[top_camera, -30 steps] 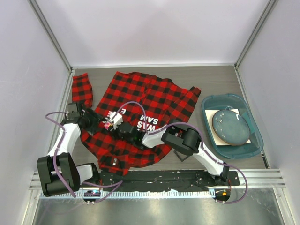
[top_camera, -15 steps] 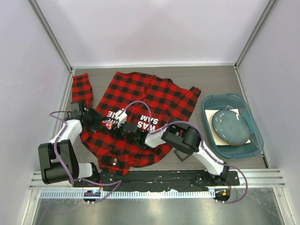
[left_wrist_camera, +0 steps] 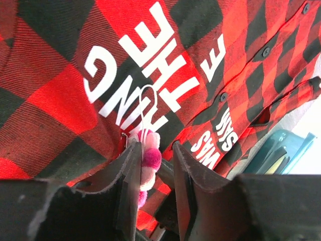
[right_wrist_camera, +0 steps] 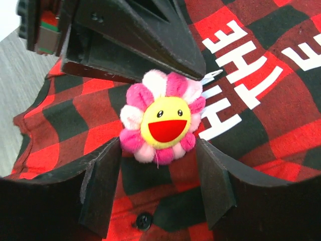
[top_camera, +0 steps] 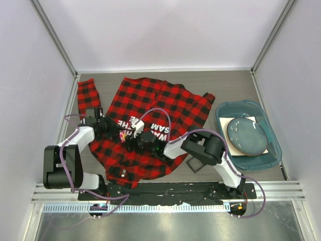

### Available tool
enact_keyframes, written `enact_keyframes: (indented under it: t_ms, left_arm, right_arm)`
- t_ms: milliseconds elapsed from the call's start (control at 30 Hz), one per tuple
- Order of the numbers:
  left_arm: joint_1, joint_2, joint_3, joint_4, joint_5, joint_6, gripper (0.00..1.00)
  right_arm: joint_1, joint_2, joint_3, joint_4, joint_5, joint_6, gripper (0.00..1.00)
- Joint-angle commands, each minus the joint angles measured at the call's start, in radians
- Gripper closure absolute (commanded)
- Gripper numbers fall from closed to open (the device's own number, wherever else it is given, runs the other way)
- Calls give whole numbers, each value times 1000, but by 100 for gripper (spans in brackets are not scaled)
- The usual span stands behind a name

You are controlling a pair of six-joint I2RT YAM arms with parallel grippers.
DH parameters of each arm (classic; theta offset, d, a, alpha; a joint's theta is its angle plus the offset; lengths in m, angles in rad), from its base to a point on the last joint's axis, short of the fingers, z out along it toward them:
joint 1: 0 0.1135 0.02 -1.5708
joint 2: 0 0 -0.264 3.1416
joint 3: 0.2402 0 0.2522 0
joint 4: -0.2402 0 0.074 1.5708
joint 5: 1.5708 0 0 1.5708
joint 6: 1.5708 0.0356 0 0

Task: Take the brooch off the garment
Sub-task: Pick up the brooch from the flattened clothing.

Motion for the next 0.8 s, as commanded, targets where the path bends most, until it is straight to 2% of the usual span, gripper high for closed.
enact_keyframes:
  t_ms: [0, 133, 233, 600, 767]
  left_arm:
    - [-36, -17, 2, 53, -9, -7, 63]
    - [-72, -40, -3, 53, -44, 0, 49]
    - [-87, -30, -4, 57, -40, 0, 45]
    - [-159, -46, -7, 100, -7, -46, 39]
    - [-170, -95, -36, 108, -7, -49, 35]
  right_arm:
    - [-19, -118, -48, 70, -46, 42, 32]
    - [-39, -135, -81, 95, -55, 107, 30]
    - [-71, -141, -94, 96, -54, 195, 30]
    - [-125, -193, -176, 148, -67, 305, 30]
    - [-129, -193, -178, 151, -148, 351, 32]
